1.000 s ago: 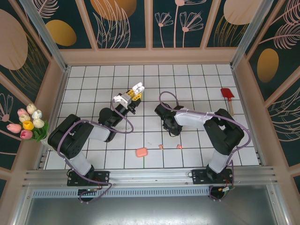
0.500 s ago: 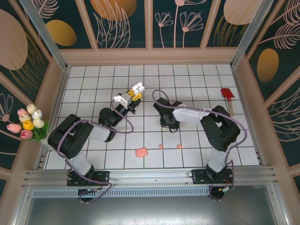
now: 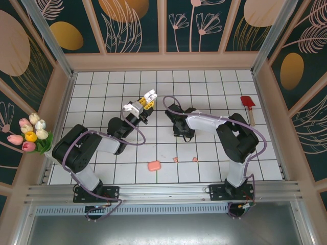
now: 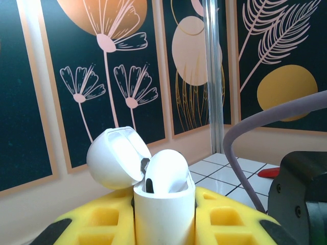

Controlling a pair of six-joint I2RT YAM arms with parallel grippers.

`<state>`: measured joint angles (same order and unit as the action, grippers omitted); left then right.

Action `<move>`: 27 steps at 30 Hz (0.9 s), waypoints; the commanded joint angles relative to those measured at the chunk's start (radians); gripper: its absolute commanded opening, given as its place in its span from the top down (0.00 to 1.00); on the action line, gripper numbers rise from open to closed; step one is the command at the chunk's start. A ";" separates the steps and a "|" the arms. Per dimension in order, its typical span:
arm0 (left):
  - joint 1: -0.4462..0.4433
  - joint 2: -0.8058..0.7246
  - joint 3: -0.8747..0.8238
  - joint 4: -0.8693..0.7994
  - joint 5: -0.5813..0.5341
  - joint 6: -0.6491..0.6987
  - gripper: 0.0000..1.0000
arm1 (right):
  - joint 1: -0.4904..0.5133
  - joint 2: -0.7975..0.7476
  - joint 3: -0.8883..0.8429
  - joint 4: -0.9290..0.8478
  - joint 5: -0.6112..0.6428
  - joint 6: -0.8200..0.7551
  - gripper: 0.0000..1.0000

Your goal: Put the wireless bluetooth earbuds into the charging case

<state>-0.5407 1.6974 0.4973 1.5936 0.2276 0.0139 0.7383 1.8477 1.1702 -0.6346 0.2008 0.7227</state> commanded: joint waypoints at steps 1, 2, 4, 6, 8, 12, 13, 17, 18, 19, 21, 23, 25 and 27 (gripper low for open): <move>-0.005 0.004 0.000 0.237 -0.001 -0.014 1.00 | 0.001 -0.020 0.021 -0.050 -0.012 0.053 0.54; -0.004 0.004 0.000 0.238 0.000 -0.014 1.00 | 0.001 -0.015 0.026 -0.060 -0.013 0.059 0.54; -0.005 0.003 0.000 0.237 0.000 -0.014 1.00 | 0.002 -0.009 0.032 -0.080 -0.012 0.076 0.54; -0.003 0.002 0.000 0.237 -0.001 -0.014 1.00 | 0.004 -0.006 0.031 -0.092 -0.009 0.103 0.53; -0.005 0.001 0.000 0.236 -0.001 -0.014 1.00 | 0.004 -0.006 0.025 -0.089 -0.015 0.123 0.53; -0.005 0.001 -0.001 0.237 0.001 -0.015 1.00 | 0.008 0.006 0.019 -0.076 -0.031 0.143 0.53; -0.004 0.001 -0.002 0.236 0.001 -0.015 1.00 | 0.010 0.010 0.019 -0.074 -0.034 0.146 0.53; -0.005 -0.002 -0.005 0.237 0.000 -0.013 1.00 | 0.015 0.026 0.020 -0.072 -0.039 0.151 0.53; -0.005 -0.002 -0.005 0.237 0.000 -0.013 1.00 | 0.016 0.027 0.019 -0.070 -0.041 0.152 0.53; -0.004 -0.002 -0.006 0.237 -0.002 -0.013 1.00 | 0.016 0.029 0.019 -0.069 -0.043 0.152 0.53; -0.004 -0.003 -0.008 0.237 -0.002 -0.012 1.00 | 0.017 0.032 0.016 -0.067 -0.044 0.152 0.54; -0.004 -0.003 -0.008 0.237 -0.002 -0.012 1.00 | 0.017 0.034 0.011 -0.066 -0.045 0.152 0.54; -0.005 -0.002 -0.007 0.237 -0.002 -0.013 1.00 | 0.017 0.035 0.005 -0.062 -0.044 0.153 0.54; -0.004 -0.003 -0.008 0.238 -0.002 -0.012 1.00 | 0.016 0.037 -0.003 -0.058 -0.046 0.152 0.55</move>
<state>-0.5407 1.6974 0.4961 1.5936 0.2276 0.0139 0.7479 1.8645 1.1774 -0.6781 0.1650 0.8555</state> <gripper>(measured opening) 0.248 0.453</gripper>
